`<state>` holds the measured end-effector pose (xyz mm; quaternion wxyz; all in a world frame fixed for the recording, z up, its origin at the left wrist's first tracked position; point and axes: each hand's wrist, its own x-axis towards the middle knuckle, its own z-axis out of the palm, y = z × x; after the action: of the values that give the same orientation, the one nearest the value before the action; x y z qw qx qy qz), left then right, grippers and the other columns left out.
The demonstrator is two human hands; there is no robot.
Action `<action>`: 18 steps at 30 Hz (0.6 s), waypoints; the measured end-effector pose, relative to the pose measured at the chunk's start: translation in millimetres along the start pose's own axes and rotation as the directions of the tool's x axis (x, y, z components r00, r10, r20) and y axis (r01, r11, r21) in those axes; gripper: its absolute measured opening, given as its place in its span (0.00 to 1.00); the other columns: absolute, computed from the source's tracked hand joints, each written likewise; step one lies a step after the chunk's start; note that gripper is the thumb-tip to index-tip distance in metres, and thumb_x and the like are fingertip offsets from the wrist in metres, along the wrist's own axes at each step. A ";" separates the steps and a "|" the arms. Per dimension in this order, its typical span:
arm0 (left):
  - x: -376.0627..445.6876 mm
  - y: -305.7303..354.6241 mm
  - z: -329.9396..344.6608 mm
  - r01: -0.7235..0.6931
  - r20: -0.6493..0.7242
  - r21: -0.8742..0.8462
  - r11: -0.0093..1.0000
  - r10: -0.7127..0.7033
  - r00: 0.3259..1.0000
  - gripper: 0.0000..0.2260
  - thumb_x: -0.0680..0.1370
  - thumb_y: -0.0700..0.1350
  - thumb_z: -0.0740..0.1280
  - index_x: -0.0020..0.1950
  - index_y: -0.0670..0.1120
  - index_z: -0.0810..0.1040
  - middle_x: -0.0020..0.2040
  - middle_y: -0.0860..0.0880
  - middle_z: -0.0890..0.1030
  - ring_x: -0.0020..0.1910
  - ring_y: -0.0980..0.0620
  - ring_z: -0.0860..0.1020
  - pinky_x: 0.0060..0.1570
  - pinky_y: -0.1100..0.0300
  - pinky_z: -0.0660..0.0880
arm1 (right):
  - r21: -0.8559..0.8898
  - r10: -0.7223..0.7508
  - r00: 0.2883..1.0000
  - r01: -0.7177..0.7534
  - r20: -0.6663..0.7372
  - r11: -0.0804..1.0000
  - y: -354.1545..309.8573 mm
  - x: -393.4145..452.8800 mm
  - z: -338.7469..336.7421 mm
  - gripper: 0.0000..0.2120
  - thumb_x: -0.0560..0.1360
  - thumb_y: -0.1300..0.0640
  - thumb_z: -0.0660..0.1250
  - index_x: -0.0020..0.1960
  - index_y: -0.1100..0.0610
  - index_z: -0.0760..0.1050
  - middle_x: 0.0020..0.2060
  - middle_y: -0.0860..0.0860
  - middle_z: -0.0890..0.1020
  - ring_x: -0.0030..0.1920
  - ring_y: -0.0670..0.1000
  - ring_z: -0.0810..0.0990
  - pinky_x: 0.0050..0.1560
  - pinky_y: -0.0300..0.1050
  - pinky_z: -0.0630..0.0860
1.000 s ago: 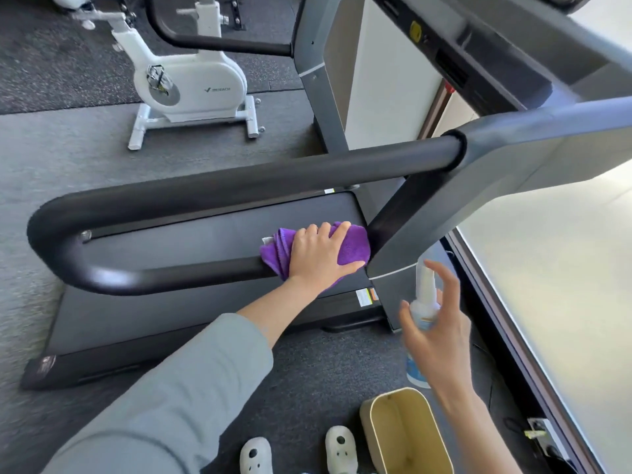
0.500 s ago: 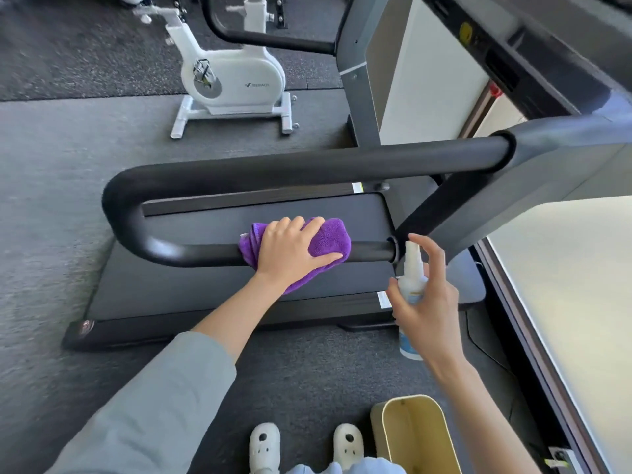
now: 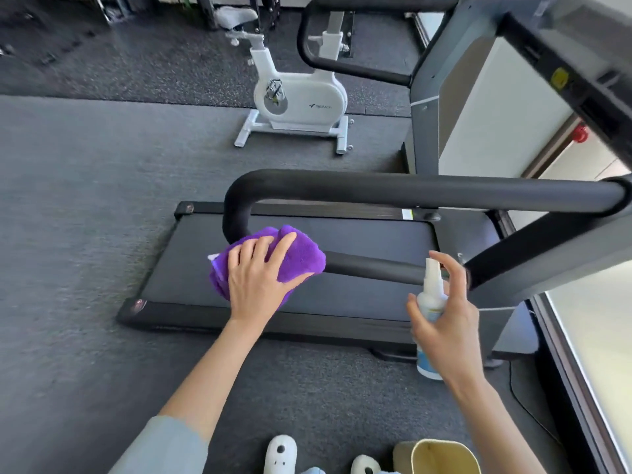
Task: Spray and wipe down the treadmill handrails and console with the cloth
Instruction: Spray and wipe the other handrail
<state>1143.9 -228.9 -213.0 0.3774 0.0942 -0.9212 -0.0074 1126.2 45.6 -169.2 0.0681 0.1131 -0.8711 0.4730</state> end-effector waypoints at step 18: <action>61.2 13.2 27.7 0.617 -0.231 -0.676 0.404 -0.911 0.343 0.47 0.58 0.58 0.80 0.73 0.50 0.64 0.67 0.58 0.69 0.66 0.51 0.72 0.59 0.53 0.71 | -0.017 0.041 0.996 -0.040 0.084 0.999 7.7 -2.2 -9.9 0.35 0.74 0.66 0.71 0.65 0.32 0.62 0.47 0.52 0.79 0.34 0.60 0.81 0.40 0.63 0.81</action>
<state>1079.7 -228.4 -189.3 0.5913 0.4335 -0.5592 -0.3870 1126.5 58.3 -170.6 0.0228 0.1148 -0.8789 0.4625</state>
